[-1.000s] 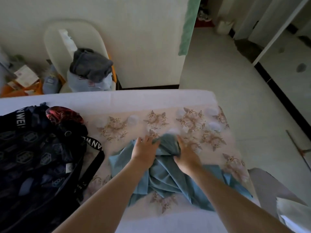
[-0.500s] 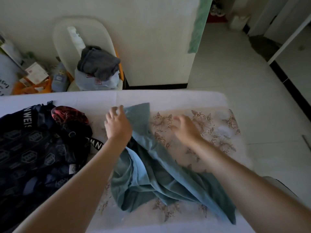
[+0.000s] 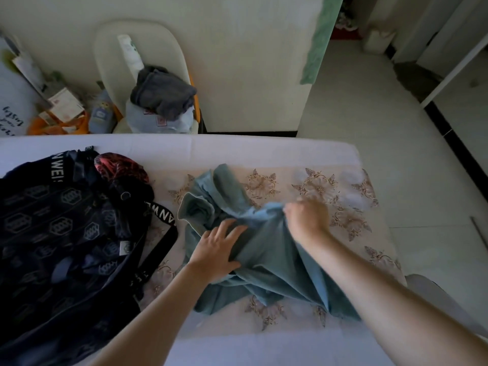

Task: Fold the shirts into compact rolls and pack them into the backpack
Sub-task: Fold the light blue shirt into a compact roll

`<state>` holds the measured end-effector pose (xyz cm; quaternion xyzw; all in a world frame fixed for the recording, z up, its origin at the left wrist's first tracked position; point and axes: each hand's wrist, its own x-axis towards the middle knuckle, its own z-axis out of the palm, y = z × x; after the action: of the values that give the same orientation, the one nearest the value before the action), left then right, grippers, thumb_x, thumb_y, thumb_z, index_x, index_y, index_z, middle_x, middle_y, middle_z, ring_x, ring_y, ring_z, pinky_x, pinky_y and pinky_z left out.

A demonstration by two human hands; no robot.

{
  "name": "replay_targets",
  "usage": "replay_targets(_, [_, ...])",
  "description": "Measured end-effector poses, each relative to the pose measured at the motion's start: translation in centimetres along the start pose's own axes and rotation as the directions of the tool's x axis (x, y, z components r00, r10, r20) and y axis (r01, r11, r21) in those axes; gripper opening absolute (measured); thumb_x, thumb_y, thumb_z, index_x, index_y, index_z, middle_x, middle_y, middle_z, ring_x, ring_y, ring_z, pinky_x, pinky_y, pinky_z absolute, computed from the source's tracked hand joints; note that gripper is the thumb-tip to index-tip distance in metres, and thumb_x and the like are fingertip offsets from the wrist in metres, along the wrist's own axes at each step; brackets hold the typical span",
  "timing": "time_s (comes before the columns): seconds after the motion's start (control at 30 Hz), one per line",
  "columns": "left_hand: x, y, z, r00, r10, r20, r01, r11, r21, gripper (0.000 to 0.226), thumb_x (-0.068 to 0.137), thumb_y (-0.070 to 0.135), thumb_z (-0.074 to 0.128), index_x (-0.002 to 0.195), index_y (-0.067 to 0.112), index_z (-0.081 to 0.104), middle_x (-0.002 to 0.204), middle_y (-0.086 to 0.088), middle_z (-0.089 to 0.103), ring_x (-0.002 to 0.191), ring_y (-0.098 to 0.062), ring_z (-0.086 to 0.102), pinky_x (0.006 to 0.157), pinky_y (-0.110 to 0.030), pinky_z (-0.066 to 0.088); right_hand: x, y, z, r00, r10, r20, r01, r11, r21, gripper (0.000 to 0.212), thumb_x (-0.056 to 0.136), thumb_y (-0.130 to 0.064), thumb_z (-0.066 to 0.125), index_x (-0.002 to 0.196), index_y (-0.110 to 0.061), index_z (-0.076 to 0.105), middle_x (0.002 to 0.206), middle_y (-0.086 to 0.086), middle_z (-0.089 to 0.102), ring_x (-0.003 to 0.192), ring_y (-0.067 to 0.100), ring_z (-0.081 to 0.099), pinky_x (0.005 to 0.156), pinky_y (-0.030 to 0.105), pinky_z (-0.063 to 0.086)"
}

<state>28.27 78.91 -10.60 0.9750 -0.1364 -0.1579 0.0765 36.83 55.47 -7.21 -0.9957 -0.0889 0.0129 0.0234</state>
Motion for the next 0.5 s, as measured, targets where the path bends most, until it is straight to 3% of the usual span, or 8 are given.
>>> replay_targets(0.07, [-0.3,-1.0,-0.6,0.994,-0.092,-0.061,0.092,0.996,-0.001,0.082,0.082,0.048,0.069,0.149,0.034,0.024,0.151,-0.001,0.028,0.131,-0.025,0.043,0.111,-0.041,0.032,2.7,0.8,-2.2,0.993,0.092,-0.07,-0.096,0.994,-0.045,0.023,0.099,-0.019,0.05,0.09,-0.016,0.07,0.087,0.006,0.063,0.082,0.028,0.063,0.065,0.031,0.046])
replay_targets(0.13, [-0.8,-2.1,-1.4,0.965,-0.206,-0.162,0.209,0.978,-0.001,0.063,0.084,0.034,0.07,0.141,0.032,0.043,0.141,0.0,0.043,0.123,-0.026,0.049,0.106,-0.043,0.036,4.6,1.1,-3.8,0.976,0.193,-0.103,-0.179,0.975,0.132,0.023,0.101,-0.023,0.046,0.096,-0.014,0.067,0.086,0.006,0.065,0.081,0.031,0.063,0.063,0.033,0.044])
replay_targets(0.2, [-1.6,-2.8,-1.9,0.906,-0.268,-0.327,0.29,0.957,0.021,0.055,0.075,0.017,0.074,0.127,0.028,0.057,0.126,-0.001,0.053,0.111,-0.028,0.053,0.097,-0.044,0.041,5.1,0.5,-3.5,0.956,0.285,-0.066,-0.242,0.898,0.368,0.033,0.101,-0.021,0.043,0.131,-0.018,0.057,0.115,0.009,0.069,0.103,0.033,0.063,0.081,0.038,0.05])
replay_targets(0.27, [-2.7,-2.9,-2.2,0.86,-0.207,-0.466,0.229,0.973,-0.009,0.048,0.067,0.006,0.07,0.111,0.025,0.064,0.115,-0.001,0.057,0.1,-0.028,0.053,0.086,-0.041,0.042,3.0,-1.2,-2.1,0.974,0.227,0.016,-0.206,0.852,0.482,0.06,0.099,-0.012,0.044,0.155,-0.022,0.025,0.15,0.008,0.046,0.13,0.029,0.051,0.102,0.039,0.047])
replay_targets(0.33, [-3.7,-2.0,-1.7,0.857,-0.007,-0.516,-0.005,1.0,-0.021,0.033,0.067,0.005,0.066,0.094,0.024,0.065,0.101,0.002,0.057,0.089,-0.024,0.053,0.077,-0.035,0.042,-1.3,-3.4,-0.2,1.0,0.001,-0.008,0.003,0.873,0.488,0.068,0.095,-0.01,0.051,0.156,-0.022,0.022,0.16,0.007,0.029,0.141,0.026,0.037,0.113,0.042,0.04])
replay_targets(0.4, [-4.9,-0.7,-0.8,0.895,0.157,-0.417,-0.197,0.979,-0.055,0.015,0.073,0.016,0.058,0.083,0.026,0.064,0.09,0.006,0.056,0.083,-0.02,0.053,0.071,-0.033,0.048,-6.0,-4.9,1.9,0.958,-0.28,-0.059,0.28,0.874,0.396,0.053,0.087,-0.02,0.06,0.138,-0.019,0.045,0.139,0.006,0.044,0.123,0.026,0.049,0.1,0.045,0.047])
replay_targets(0.43, [-5.4,-0.2,0.0,0.934,0.177,-0.309,-0.208,0.976,-0.07,0.016,0.074,0.026,0.054,0.086,0.028,0.065,0.091,0.006,0.057,0.086,-0.019,0.054,0.072,-0.034,0.051,-8.0,-5.3,2.8,0.925,-0.378,-0.022,0.364,0.871,0.329,0.049,0.083,-0.03,0.061,0.13,-0.021,0.049,0.126,0.003,0.046,0.112,0.024,0.051,0.094,0.043,0.049])
replay_targets(0.5, [-6.3,-0.1,1.8,0.994,0.086,-0.068,-0.084,0.996,0.021,0.044,0.071,0.051,0.052,0.111,0.036,0.063,0.111,0.005,0.054,0.106,-0.021,0.05,0.087,-0.037,0.049,-10.6,-5.4,4.6,0.889,-0.435,0.143,0.404,0.893,0.198,0.055,0.079,-0.045,0.06,0.128,-0.026,0.045,0.12,0.001,0.042,0.108,0.023,0.049,0.096,0.04,0.046])
